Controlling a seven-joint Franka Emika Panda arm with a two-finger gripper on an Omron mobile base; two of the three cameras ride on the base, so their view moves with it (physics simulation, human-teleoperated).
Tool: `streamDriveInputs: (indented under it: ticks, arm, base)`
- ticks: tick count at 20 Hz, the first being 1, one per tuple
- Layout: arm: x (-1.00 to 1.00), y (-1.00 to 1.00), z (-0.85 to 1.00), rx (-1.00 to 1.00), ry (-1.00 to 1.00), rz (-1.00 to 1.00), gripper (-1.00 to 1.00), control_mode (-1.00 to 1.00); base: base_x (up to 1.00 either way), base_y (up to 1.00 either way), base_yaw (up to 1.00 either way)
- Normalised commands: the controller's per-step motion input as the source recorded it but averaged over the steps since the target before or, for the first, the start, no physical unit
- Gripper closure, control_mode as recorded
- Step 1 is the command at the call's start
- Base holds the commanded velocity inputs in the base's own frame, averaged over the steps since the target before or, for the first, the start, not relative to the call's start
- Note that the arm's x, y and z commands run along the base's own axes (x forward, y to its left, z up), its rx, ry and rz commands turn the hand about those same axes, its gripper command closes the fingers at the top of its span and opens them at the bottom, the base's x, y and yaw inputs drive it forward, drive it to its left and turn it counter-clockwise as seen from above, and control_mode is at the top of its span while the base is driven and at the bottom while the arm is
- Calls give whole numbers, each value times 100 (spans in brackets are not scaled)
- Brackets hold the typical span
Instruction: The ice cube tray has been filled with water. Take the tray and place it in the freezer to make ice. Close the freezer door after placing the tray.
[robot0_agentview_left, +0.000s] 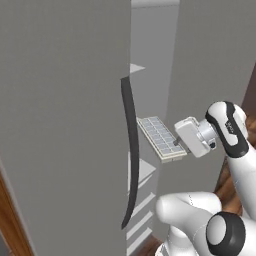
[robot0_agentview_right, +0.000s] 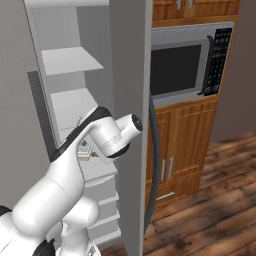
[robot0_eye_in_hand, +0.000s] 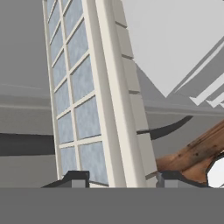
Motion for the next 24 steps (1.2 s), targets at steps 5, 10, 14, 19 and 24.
streamDriveInputs:
  ticks: [5, 10, 14, 19, 24]
  arm:
    - [0, 0, 0, 0, 0, 0, 100, 100]
    - [0, 0, 0, 0, 0, 0, 100, 100]
    - [0, 0, 0, 0, 0, 0, 100, 100]
    - [0, 2, 0, -2, 0, 0, 100, -100]
    - [-7, 20, 0, -5, 0, 1, 100, -100]
  base:
    - [0, -52, 5]
    - [0, -30, 2]
    - [0, -9, 0]
    - [0, 0, 0]
    - [0, 0, 0]
